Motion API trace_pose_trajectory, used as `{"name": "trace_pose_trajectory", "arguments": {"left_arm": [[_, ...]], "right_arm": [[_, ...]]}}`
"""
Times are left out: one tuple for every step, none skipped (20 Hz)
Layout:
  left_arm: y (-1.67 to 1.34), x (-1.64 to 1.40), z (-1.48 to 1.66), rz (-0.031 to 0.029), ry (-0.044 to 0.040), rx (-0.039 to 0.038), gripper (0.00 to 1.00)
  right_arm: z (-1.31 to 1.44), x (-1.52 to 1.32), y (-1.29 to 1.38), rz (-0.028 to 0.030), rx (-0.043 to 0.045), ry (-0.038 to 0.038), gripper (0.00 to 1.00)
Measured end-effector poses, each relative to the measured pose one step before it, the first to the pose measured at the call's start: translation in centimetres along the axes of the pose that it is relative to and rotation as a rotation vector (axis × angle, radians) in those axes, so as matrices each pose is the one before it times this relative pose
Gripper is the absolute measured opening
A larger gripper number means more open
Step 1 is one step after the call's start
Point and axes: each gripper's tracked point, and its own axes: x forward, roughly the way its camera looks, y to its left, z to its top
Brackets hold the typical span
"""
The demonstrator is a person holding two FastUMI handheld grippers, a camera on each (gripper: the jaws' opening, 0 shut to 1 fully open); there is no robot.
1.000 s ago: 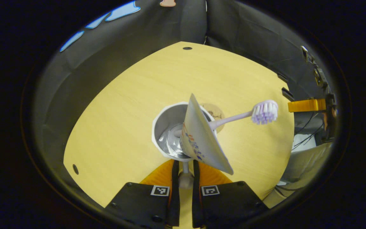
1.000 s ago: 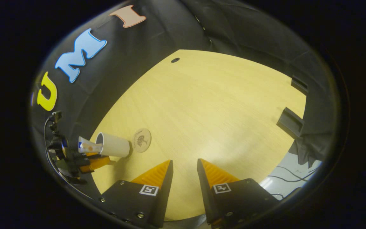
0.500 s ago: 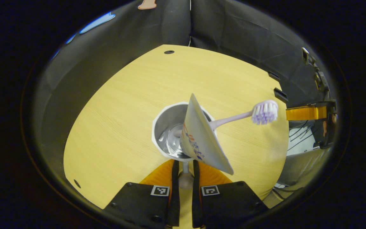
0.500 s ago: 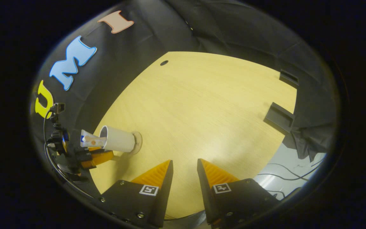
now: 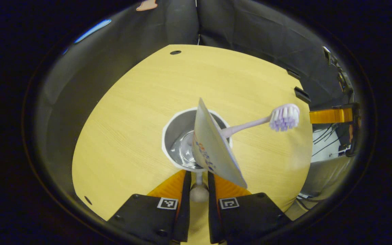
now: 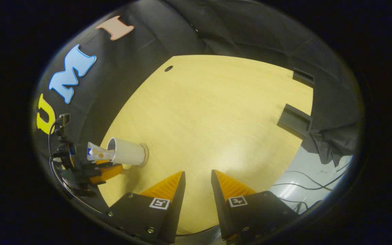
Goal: Put the toothbrush and toothpaste on the desktop into the cup, then pick up the cup and place it on the coaster on the desktop.
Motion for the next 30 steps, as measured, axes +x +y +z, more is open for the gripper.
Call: {"name": "trace_pose_trajectory", "arguments": {"left_arm": [[0.122,0.232,-0.129,0.00845,0.00412,0.0012,0.38],[-0.151,0.142,-0.018,0.0027,-0.00013,-0.0038,0.39],[-0.377,-0.114,-0.237,-0.00632,-0.00341,-0.00446,0.38],[-0.22,-0.293,-0.07,-0.00248,-0.01467,-0.00623,0.64],[-0.003,-0.5,0.082,0.0063,-0.01924,-0.00335,0.61],[0.199,-0.717,-0.008,0.01213,-0.0201,0.00023,0.71],[0.222,-0.685,0.069,0.01782,-0.01832,0.00122,0.51],[0.262,-0.731,0.143,0.0197,-0.01723,0.00072,0.61],[0.132,-0.883,0.158,0.01671,-0.02209,0.00109,0.61],[0.17,-0.777,0.151,0.01861,-0.01959,0.00332,0.61],[0.306,-0.929,-0.067,0.02236,-0.0157,-0.00083,0.61],[0.182,-0.704,0.109,0.02361,-0.0215,-0.00943,0.61],[0.151,-0.954,0.131,0.02145,-0.02368,-0.01676,0.71],[0.141,-1.206,0.23,0.02115,-0.02686,-0.02101,0.61],[0.174,-1.402,0.183,0.02854,-0.02659,-0.02685,0.61],[0.394,-1.277,0.4,0.04112,-0.02811,-0.03377,0.61],[0.345,-1.103,0.622,0.04125,-0.03198,-0.04137,0.61],[0.129,-0.939,0.418,0.02826,-0.02753,-0.0478,0.72],[0.032,-0.939,0.478,0.0241,-0.01859,-0.0454,0.6],[0.096,-0.747,0.209,0.03648,-0.01709,-0.0373,0.6],[0.401,-0.774,0.518,0.04059,-0.02157,-0.03561,0.6],[-0.112,-0.84,1.117,0.03169,-0.02423,-0.03942,0.6],[-0.021,-0.945,1.107,0.02593,-0.0303,-0.04446,0.6],[0.025,-1.207,1.676,0.02783,-0.03752,-0.04305,0.6],[0.219,-0.804,1.705,0.0396,-0.04278,-0.04035,0.6],[0.354,-0.772,1.486,0.04571,-0.03849,-0.04498,0.6],[0.235,-0.67,1.772,0.04327,-0.04314,-0.04959,0.6],[0.131,-0.62,1.847,0.03489,-0.04664,-0.0518,0.6],[0.052,-0.47,1.703,0.02469,-0.0379,-0.04683,0.6],[0.035,-0.498,1.338,0.0171,-0.02583,-0.03248,0.6]], "right_arm": [[-0.087,0.041,0.154,0.00447,-0.00709,0.00408,0.48],[-0.175,-0.004,0.318,0.00617,-0.0089,0.00301,0.48],[-0.043,-0.039,0.166,0.00188,-0.01221,0.00209,0.48],[-0.09,-0.086,0.211,0.0,-0.01446,0.00271,0.48],[-0.096,-0.027,0.154,0.00168,-0.01217,0.00431,0.48],[-0.129,0.026,0.198,0.00424,-0.00844,0.00527,0.48],[-0.045,0.053,0.28,0.00516,-0.00792,0.00487,0.47],[0.083,0.042,0.251,0.00877,-0.00819,0.00465,0.47],[0.283,-0.01,0.493,0.01001,-0.00851,-0.002,0.47],[0.554,-0.041,0.8,0.01038,-0.01473,-0.00418,0.48],[0.598,-0.136,0.794,0.00951,-0.02003,-0.0076,0.48],[0.803,-0.091,0.875,0.0107,-0.02517,-0.01551,0.48],[0.907,-0.099,0.921,0.01291,-0.03478,-0.01777,0.48],[1.193,-0.128,0.92,0.00798,-0.04893,-0.02382,0.48],[1.149,-0.097,0.753,0.00841,-0.043,-0.02404,0.47],[1.269,-0.106,0.97,0.01335,-0.05011,-0.02867,0.47],[1.443,-0.216,0.83,0.0135,-0.04554,-0.02629,0.47],[1.097,0.06,0.935,0.01676,-0.0384,-0.02562,0.48],[1.217,-0.017,0.984,0.02054,-0.03322,-0.02084,0.48],[1.3,-0.149,0.798,0.01878,-0.03236,-0.0218,0.48],[1.32,-0.147,0.655,0.01667,-0.0306,-0.02145,0.48],[0.795,0.132,1.142,0.02207,-0.02858,-0.02691,0.48],[1.557,-0.007,1.115,0.0222,-0.02947,-0.03488,0.48],[1.687,-0.201,0.693,0.01743,-0.02973,-0.03943,0.48],[1.764,-0.304,0.544,0.01287,-0.03489,-0.0398,0.47],[1.672,-0.355,0.587,0.02159,-0.02362,-0.03874,0.47],[1.929,-0.441,0.625,0.02429,-0.01588,-0.0451,0.47],[1.546,0.025,0.259,0.01083,-0.01576,-0.04814,0.47],[1.403,-0.139,0.172,0.0106,-0.02002,-0.03762,0.47],[1.199,-0.059,0.591,0.01824,-0.02592,-0.03109,0.47]]}}
